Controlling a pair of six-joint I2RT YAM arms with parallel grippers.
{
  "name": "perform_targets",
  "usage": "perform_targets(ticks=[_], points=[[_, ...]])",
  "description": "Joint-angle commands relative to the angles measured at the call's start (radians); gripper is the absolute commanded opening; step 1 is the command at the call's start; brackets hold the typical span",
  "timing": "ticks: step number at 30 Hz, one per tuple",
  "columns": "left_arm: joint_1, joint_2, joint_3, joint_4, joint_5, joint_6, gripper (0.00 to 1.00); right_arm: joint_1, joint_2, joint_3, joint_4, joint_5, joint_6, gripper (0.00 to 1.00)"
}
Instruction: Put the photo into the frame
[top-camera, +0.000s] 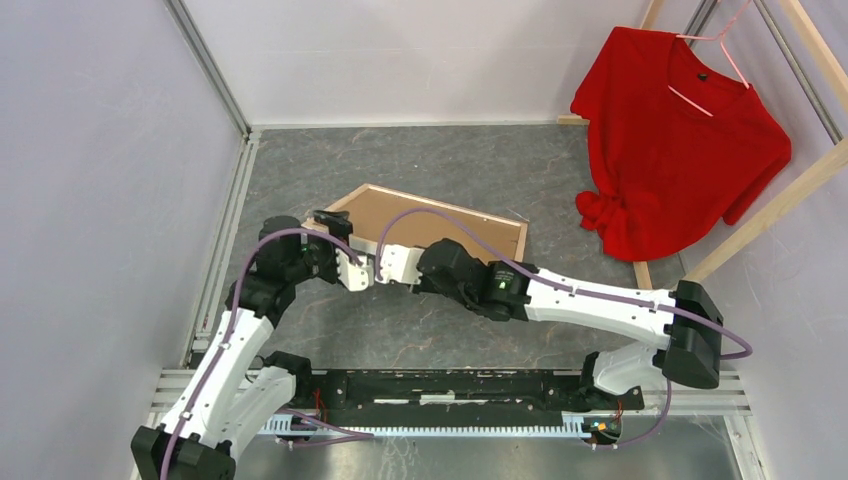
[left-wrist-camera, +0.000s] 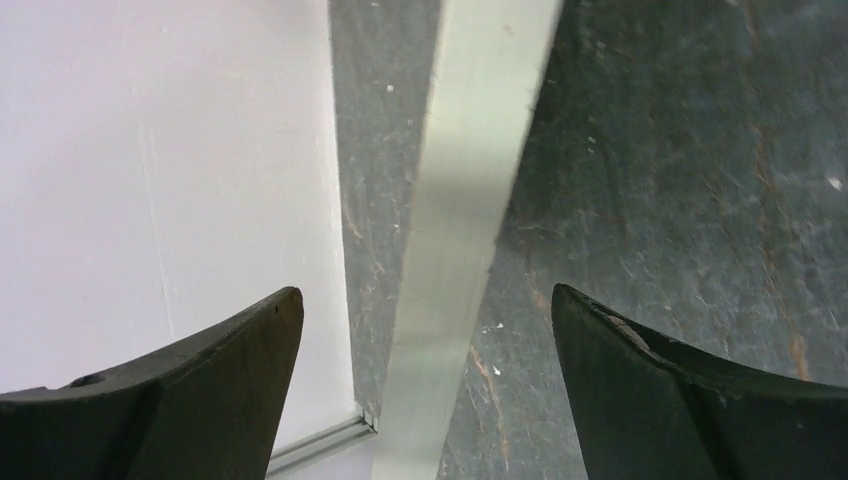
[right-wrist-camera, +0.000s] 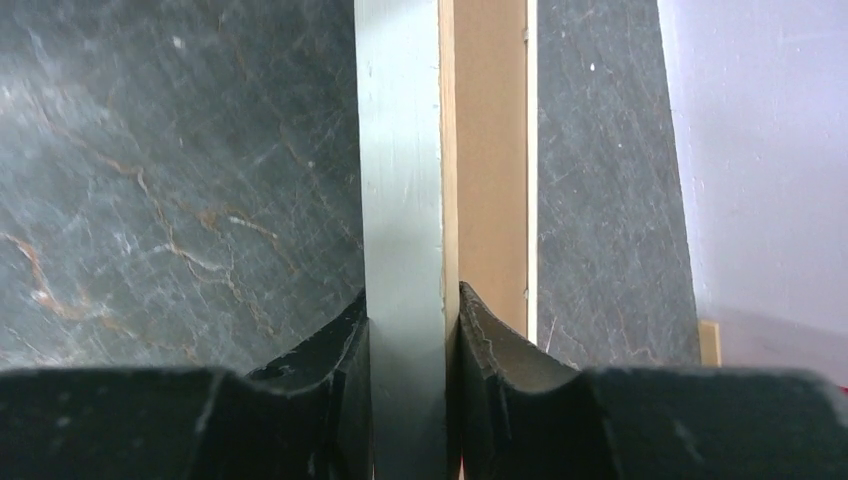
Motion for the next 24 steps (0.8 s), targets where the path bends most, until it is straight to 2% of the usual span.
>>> perform_targets(ticks=[1,3,5,8,9,11,14,18,24], points=[[-0.002,0.018,0.17,0.036,-0.012,-0.326,1.0,-0.02,0.018,0.223,-0.042,-0.022,0.145,0.17],[0.015,0.047,0.263,0.032,-0.013,-0.463,1.0,-0.063,0.058,0.351,-0.108,-0.082,0.207,0.16],[0.063,0.078,0.348,0.006,0.048,-0.572,1.0,-0.138,0.107,0.485,-0.173,-0.218,0.288,0.15],[0.202,0.149,0.46,-0.029,0.181,-0.742,1.0,-0.248,0.175,0.64,-0.229,-0.363,0.387,0.15],[0.279,0.181,0.504,-0.051,0.228,-0.798,1.0,-0.275,0.197,0.67,-0.24,-0.394,0.411,0.15],[0.365,0.247,0.583,-0.102,0.304,-0.881,1.0,-0.335,0.238,0.726,-0.271,-0.458,0.474,0.14],[0.438,0.334,0.662,-0.172,0.384,-0.952,1.0,-0.435,0.291,0.766,-0.289,-0.577,0.559,0.13],[0.484,0.419,0.716,-0.236,0.436,-1.013,1.0,-0.576,0.321,0.752,-0.216,-0.754,0.709,0.14],[0.503,0.407,0.623,-0.206,0.487,-1.044,1.0,-0.745,0.422,0.881,-0.223,-0.884,0.817,0.16]])
